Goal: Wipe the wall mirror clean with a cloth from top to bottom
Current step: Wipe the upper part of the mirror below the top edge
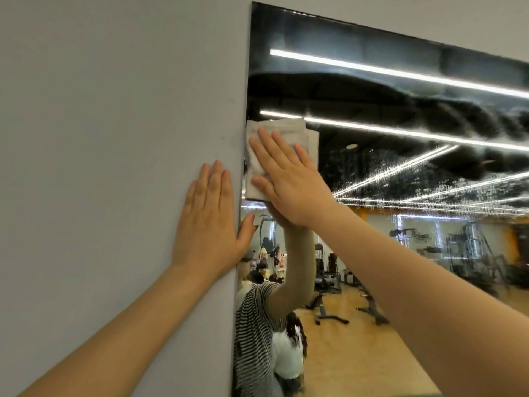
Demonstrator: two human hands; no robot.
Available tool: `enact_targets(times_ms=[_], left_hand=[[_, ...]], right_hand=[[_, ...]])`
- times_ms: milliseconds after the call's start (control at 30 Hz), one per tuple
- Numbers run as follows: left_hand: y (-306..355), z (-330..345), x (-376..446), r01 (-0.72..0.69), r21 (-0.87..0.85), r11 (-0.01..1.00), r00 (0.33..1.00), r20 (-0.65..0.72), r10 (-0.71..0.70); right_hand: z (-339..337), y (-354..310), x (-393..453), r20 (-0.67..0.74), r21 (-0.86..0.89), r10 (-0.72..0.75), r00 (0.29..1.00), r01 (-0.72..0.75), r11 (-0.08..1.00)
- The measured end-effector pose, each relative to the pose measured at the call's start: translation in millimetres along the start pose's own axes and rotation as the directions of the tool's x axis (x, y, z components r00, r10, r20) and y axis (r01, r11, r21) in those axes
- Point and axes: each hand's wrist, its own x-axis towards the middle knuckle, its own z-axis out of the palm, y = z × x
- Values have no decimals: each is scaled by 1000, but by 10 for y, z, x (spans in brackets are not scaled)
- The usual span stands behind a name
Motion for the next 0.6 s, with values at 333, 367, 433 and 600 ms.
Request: enact_targets(times_ms=[333, 367, 433, 600], left_hand=[[22, -56, 1, -169, -111, 979, 984, -78, 161], [21, -76, 7, -201, -129, 971, 977, -96, 189], [47, -129, 33, -243, -156, 957, 967, -123, 225], [547, -220, 251, -385, -156, 910, 920, 15, 392]], right_hand=[[-269, 370, -144, 111, 244, 127, 986, -151, 958], [-353, 378, -132, 138, 347, 131, 982, -172, 922], [-492, 416, -127, 207, 567, 153, 966, -246, 786], [-587, 503, -137, 212, 734, 203, 956, -293, 613]])
